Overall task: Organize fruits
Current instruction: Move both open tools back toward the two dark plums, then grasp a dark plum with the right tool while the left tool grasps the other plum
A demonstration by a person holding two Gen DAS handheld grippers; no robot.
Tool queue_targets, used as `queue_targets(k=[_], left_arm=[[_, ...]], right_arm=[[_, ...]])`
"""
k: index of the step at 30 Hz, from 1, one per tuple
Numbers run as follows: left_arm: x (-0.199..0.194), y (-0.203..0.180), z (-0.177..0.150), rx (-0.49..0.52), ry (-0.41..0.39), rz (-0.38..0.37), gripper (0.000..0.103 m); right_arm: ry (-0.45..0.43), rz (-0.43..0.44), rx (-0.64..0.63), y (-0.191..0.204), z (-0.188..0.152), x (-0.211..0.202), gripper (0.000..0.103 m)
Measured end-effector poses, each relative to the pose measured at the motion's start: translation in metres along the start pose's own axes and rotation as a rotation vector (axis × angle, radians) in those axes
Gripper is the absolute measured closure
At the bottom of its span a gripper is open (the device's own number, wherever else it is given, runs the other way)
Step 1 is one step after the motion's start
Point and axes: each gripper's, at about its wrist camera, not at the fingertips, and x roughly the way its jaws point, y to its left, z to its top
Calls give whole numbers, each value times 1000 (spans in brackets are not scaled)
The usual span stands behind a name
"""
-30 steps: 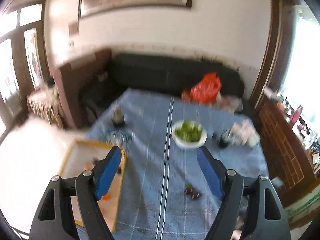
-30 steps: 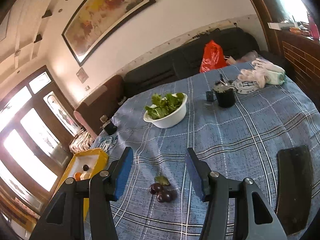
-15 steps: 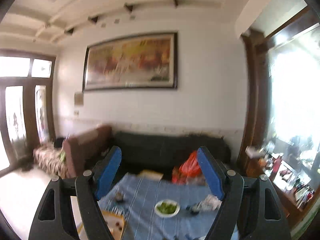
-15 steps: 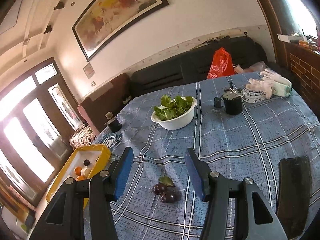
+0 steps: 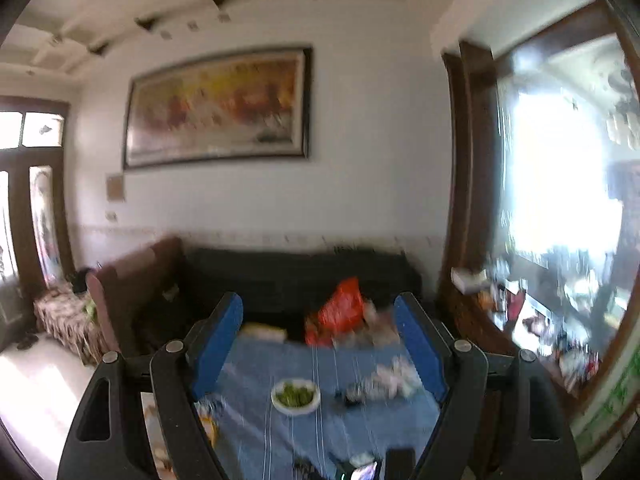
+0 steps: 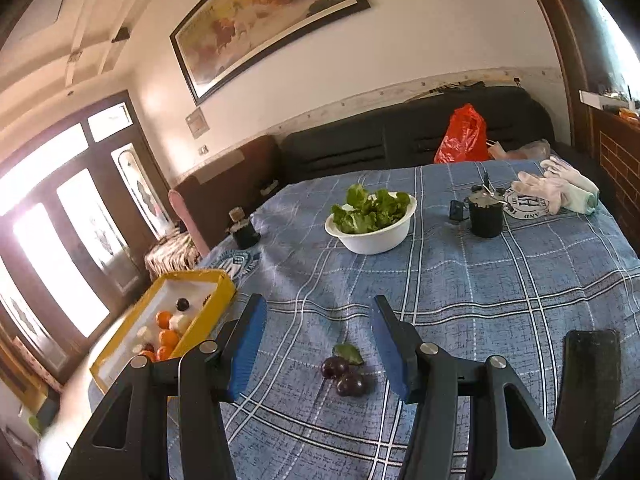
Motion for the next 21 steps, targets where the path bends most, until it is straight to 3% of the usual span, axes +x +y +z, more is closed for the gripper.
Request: queue_targets(k=[4, 8, 10, 12, 15, 18, 21], left_arm=[[75, 29, -75, 11, 174, -44, 25], [144, 70, -166, 15, 311, -34, 25], [184, 90, -229, 18, 412, -27, 25], [227, 106, -297, -5, 553, -78, 25], [280, 114, -382, 1, 698, -94, 27], [308, 110, -436, 19, 763, -100, 33], [328, 107, -456, 68, 728, -90, 33]], right_arm=[[33, -11, 18, -6, -2, 7, 45], [80, -53, 42, -15, -6, 20, 45], [91, -64, 52, -19, -8, 23, 45], [104, -78, 65, -23, -11, 28, 45], [127, -87, 71, -27, -14, 36, 45], [154, -58, 82, -29, -18, 44, 46], [172, -31, 108, -32, -21, 49, 48]])
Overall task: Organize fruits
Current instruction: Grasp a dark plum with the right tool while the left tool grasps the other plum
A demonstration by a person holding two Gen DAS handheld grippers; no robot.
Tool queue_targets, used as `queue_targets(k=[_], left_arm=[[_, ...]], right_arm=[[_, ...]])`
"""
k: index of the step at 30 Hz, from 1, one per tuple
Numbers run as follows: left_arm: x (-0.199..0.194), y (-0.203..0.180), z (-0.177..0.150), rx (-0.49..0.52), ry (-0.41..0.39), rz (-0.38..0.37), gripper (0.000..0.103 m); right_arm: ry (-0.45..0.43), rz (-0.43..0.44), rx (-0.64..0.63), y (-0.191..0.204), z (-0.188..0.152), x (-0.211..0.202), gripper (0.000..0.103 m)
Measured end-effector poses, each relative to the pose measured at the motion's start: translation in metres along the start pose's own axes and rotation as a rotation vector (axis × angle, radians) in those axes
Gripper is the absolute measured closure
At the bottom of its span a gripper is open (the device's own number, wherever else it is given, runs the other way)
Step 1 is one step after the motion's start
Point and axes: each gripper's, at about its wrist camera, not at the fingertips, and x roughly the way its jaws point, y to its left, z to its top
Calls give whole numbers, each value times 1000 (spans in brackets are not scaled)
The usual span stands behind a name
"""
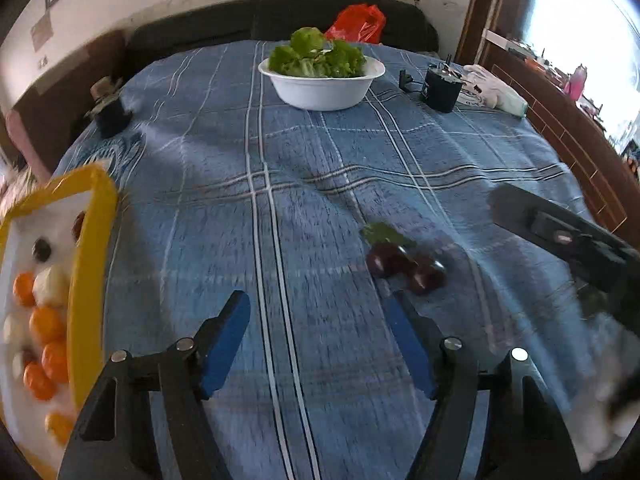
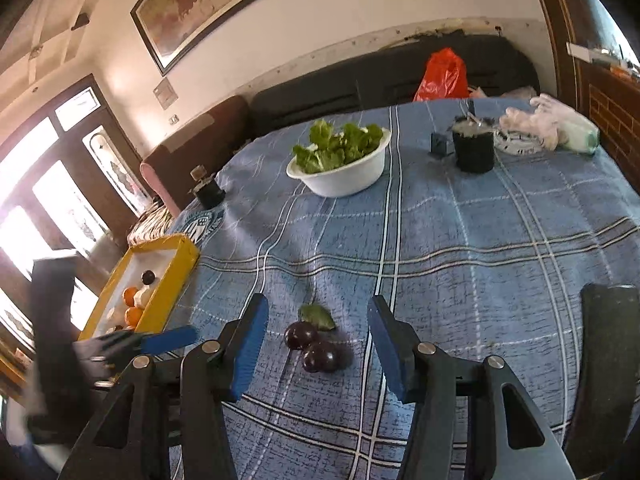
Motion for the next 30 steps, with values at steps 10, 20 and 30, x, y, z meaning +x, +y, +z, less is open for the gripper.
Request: queue_targets(k=[10, 20, 30], left_arm=[[-2, 25, 3, 13, -165, 91, 36], [3, 44, 4, -60, -125, 70, 36], [5, 38, 1, -47, -118, 7, 36]], right_arm=[[83, -67, -143, 25, -17, 30, 57], [142, -167, -250, 32, -31, 58, 59], [166, -206, -259, 29, -33, 64, 72]])
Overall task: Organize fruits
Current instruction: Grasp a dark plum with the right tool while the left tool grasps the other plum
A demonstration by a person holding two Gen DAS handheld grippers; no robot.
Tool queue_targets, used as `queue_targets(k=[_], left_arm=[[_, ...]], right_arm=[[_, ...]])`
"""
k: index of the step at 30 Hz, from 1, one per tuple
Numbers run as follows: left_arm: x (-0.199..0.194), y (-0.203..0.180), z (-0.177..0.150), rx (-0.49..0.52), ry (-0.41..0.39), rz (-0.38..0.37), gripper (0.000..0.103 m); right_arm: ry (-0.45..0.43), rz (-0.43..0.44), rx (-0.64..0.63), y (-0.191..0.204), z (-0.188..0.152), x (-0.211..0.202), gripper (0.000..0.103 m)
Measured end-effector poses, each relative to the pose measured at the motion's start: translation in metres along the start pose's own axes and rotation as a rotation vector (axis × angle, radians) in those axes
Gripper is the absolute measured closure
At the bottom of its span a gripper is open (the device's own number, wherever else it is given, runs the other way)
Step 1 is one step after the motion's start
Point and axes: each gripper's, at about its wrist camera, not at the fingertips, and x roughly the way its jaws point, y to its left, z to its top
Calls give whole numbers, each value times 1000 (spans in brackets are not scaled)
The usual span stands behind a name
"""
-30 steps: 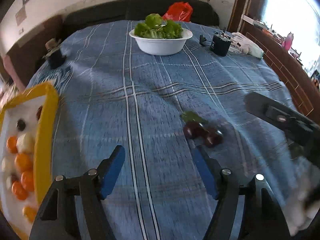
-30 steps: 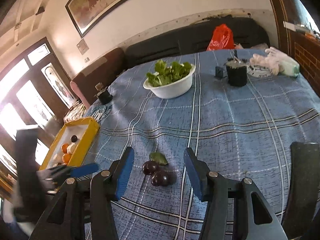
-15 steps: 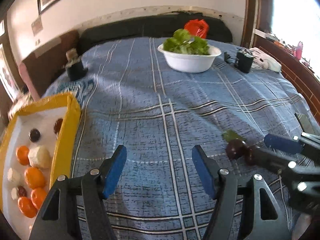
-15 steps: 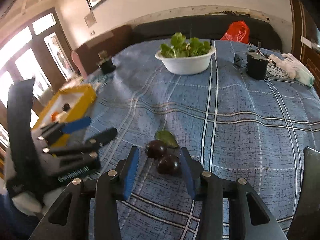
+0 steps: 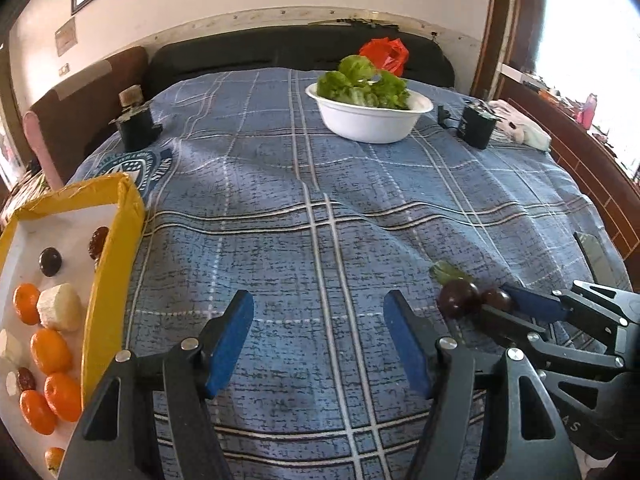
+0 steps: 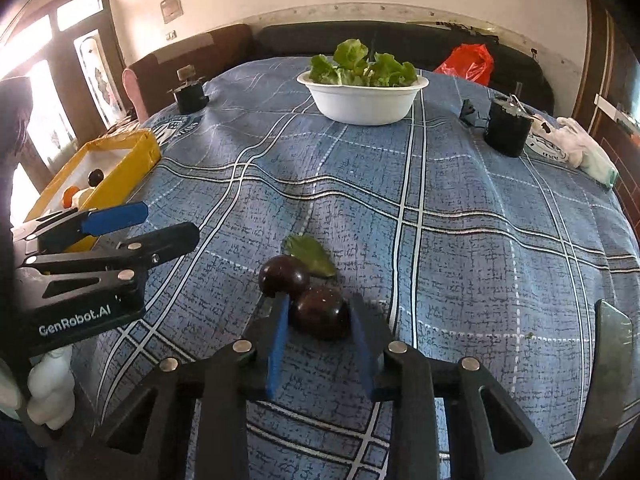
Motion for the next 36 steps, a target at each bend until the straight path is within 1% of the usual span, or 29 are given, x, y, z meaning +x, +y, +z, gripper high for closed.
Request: queue_targets(k=[2, 6, 9, 12, 15, 18, 21, 22, 23, 24, 25, 27, 29, 33, 36], left_arm=[[-1, -5, -1, 20, 1, -27, 36], [-5, -26, -5, 108, -5, -77, 36], [-5, -41, -6, 154, 22, -92, 36], [0, -49, -2, 167, 72, -96, 36], [7, -55, 6, 171, 96, -99, 36], [13, -62, 7, 179, 99, -93, 36], [17, -69, 7, 186, 96, -103, 37], [20, -72, 7, 193, 94, -92, 39], [23, -74, 8, 193, 96, -86, 44], [26, -75, 9, 191, 103, -88, 47], [29, -76, 9, 185, 113, -104, 49], [30, -77, 10, 180, 111, -128, 57], [30, -77, 9, 181, 103, -134, 61], [29, -74, 5, 163, 104, -194, 72], [28, -72, 4, 155, 100, -215, 76]], right_arm=[[-14, 13, 25, -4, 2, -5, 72], [-65, 18, 114, -20, 5, -20, 72], [-89, 12, 189, -34, 6, -28, 72], [-105, 8, 239, -45, 6, -34, 72], [-123, 4, 260, -48, 7, -40, 72], [-129, -5, 274, -51, 8, -41, 72], [-125, -1, 290, -53, 8, -40, 72], [-125, -1, 288, -52, 8, -40, 72], [-127, -1, 285, -51, 8, -41, 72], [-131, -1, 283, -51, 8, -42, 72], [-133, -1, 281, -50, 8, -43, 72], [-137, -2, 277, -50, 9, -44, 72], [-137, 2, 276, -49, 8, -44, 71], [-140, 1, 271, -48, 8, -45, 72], [-143, -2, 272, -48, 8, -46, 72]])
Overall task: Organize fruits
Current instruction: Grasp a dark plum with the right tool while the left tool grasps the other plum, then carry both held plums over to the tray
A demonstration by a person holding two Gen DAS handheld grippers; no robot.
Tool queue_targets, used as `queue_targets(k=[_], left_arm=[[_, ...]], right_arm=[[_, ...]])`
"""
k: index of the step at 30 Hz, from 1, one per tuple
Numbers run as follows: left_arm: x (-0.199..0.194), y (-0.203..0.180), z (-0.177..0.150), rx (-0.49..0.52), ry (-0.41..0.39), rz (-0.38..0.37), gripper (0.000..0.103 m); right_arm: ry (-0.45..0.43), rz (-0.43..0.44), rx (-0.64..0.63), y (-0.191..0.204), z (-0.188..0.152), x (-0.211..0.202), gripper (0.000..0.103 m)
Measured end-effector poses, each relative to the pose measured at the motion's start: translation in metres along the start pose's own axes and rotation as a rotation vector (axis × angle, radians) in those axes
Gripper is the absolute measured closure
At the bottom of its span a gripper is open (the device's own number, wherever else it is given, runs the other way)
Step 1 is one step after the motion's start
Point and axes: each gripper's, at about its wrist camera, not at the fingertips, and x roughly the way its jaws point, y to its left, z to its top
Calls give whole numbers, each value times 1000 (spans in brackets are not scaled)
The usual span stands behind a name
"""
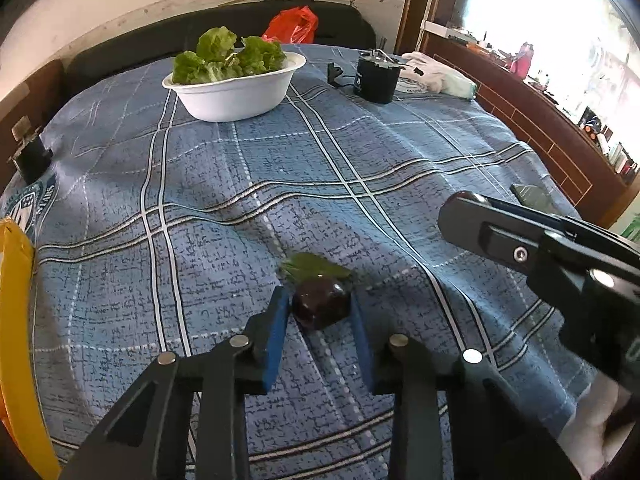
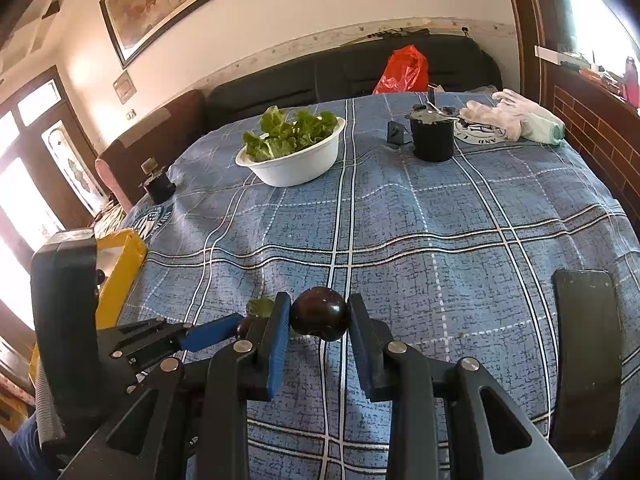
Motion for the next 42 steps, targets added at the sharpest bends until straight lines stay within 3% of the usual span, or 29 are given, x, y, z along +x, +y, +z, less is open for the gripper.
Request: queue_targets(k=[14, 22, 29, 42], left_arm=[[-4, 4, -1, -26, -2, -16, 77], [-38, 27, -35, -61, -31, 55, 76], [-49, 47, -43, -135, -124, 135, 76], [-56, 48, -41, -99, -190, 217, 76]], right_arm=[[-1, -2, -7, 1, 1, -1, 72], [20, 43, -86, 24, -7, 2, 72], [54, 67, -229, 64, -26, 12, 71], [81, 55, -220, 62, -29, 22, 71]])
